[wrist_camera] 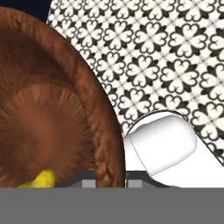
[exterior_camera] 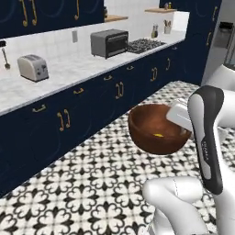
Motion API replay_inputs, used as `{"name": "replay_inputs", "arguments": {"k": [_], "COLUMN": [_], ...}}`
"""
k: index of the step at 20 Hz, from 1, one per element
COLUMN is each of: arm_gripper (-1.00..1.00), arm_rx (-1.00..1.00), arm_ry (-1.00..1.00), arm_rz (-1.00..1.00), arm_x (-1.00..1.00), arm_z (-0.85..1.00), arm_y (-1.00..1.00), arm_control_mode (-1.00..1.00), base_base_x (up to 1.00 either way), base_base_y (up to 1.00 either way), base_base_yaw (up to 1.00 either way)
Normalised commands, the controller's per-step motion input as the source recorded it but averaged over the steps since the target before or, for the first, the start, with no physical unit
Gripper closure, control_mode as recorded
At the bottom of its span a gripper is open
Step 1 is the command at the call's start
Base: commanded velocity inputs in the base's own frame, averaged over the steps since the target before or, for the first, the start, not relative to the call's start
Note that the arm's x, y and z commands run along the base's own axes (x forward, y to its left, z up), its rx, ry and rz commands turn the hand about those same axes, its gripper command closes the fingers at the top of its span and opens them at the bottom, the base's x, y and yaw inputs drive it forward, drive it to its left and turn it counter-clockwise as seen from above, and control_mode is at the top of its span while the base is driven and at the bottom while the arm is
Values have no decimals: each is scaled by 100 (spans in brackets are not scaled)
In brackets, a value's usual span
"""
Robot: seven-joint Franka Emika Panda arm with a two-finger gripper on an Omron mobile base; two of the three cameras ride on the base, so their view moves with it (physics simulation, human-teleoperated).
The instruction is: Pick the lemon from the sink and place it in the bowl. Then pick the bowl and place it in the microwave. Then close the microwave door and press the start button.
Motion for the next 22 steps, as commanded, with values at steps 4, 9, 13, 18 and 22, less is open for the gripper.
{"name": "replay_inputs", "arguments": {"k": [4,9,13,18,22], "arm_gripper": [100,100,100,100,100], "arm_rx": [0,0,0,0,0], "arm_ry": [0,0,0,0,0], "arm_rz": [0,0,0,0,0], "arm_x": [0,0,0,0,0], "arm_z": [0,0,0,0,0], "arm_y": [0,0,0,0,0], "arm_control_mode": [100,100,100,100,100], "base_base_x": [24,31,45,80,100], "base_base_y": [-41,-39,-46,-43,-30], "base_base_yaw": [-66,-64,-57,-45,-34]}}
